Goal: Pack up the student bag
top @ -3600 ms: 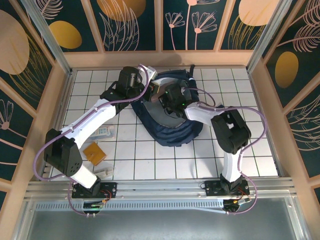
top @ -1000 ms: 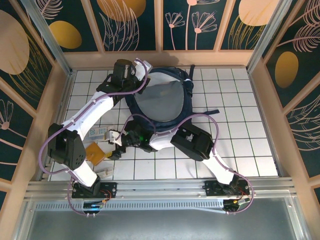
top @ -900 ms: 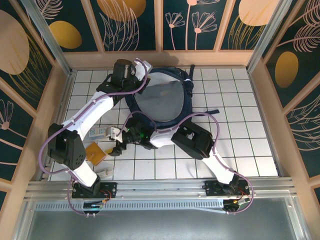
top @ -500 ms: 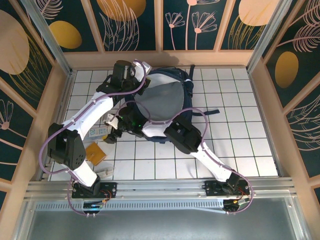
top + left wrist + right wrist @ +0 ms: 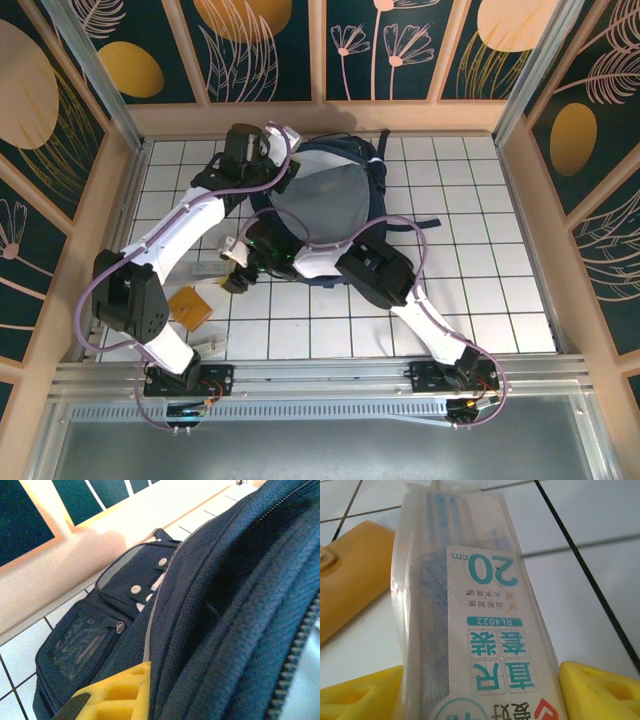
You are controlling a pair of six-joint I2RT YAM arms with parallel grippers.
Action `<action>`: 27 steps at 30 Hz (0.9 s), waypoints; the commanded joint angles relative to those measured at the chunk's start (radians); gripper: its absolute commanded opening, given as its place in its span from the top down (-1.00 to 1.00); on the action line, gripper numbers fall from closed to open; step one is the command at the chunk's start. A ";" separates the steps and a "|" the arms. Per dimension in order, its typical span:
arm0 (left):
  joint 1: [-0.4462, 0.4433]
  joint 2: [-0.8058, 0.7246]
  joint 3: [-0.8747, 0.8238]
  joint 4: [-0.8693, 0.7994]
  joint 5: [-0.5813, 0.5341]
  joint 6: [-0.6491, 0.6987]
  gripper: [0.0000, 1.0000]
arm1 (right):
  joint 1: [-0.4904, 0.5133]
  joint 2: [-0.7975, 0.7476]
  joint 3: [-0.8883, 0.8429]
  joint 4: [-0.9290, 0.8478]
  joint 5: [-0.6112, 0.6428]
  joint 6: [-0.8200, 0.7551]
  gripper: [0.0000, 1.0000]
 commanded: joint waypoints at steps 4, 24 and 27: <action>0.004 -0.084 -0.037 0.106 0.027 -0.003 1.00 | 0.003 -0.232 -0.337 -0.093 0.072 0.035 -0.37; 0.005 -0.091 -0.053 0.108 0.034 0.011 1.00 | 0.101 -0.542 -0.511 0.028 0.300 0.110 0.64; 0.004 -0.093 -0.055 0.107 0.030 0.024 1.00 | 0.108 -0.581 -0.528 0.021 0.277 0.103 0.93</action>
